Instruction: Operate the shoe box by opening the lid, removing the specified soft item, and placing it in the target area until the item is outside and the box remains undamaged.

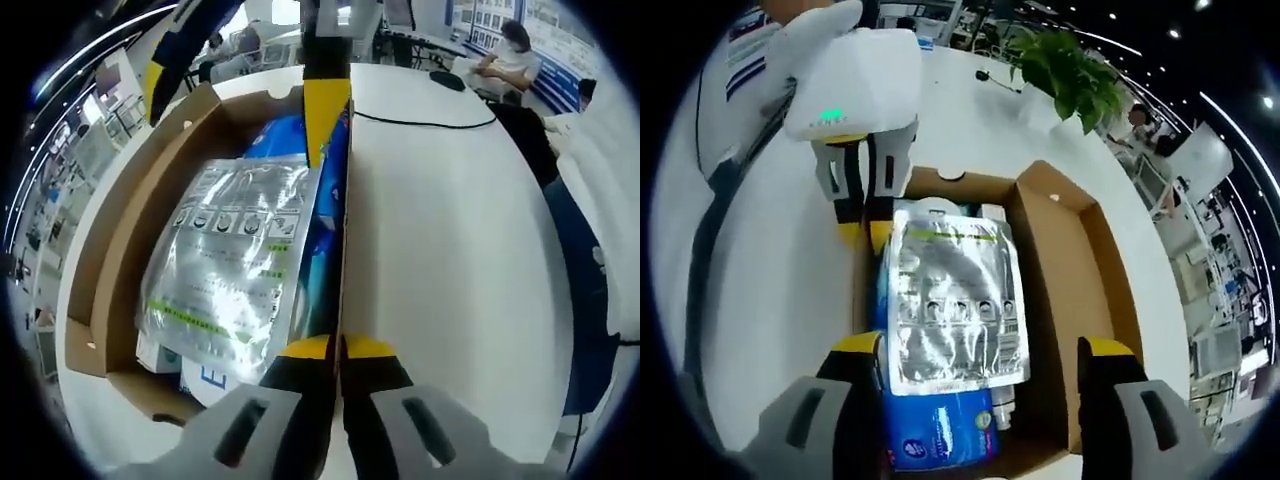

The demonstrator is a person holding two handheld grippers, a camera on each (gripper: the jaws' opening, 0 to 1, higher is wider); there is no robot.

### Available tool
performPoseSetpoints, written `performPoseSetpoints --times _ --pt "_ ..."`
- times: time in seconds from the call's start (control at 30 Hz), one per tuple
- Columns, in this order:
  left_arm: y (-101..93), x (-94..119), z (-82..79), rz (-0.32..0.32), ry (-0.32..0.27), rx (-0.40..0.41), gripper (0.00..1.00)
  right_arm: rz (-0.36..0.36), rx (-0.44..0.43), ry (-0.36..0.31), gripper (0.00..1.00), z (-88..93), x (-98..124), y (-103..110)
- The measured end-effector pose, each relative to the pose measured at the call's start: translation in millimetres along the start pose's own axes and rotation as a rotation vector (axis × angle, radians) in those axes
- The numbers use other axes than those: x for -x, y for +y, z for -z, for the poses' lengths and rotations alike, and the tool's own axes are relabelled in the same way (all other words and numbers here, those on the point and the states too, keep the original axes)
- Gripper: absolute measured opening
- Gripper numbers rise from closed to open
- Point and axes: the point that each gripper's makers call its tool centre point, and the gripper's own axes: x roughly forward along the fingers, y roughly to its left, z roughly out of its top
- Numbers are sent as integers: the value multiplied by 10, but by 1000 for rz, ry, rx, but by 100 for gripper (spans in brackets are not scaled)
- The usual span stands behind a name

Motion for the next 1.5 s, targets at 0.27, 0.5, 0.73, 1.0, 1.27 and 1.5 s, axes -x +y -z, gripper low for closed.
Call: performPoseSetpoints --times 0.27,0.5,0.73,1.0,1.27,1.5 --pt "-4 8 -5 -1 -2 3 1 -23 19 7 83 -52 -150 49" --pt "-8 13 -5 2 -2 3 1 -41 10 13 83 -76 -265 180" --pt "-6 6 4 2 -3 7 1 -39 5 36 82 -25 -364 185" --pt "-3 -9 -8 4 -6 12 1 -30 6 43 79 -3 -417 219" --pt "-10 -19 -1 4 2 5 1 42 23 37 80 -14 -368 172" --pt "-3 -22 11 3 2 4 1 218 141 36 80 -97 -217 28"
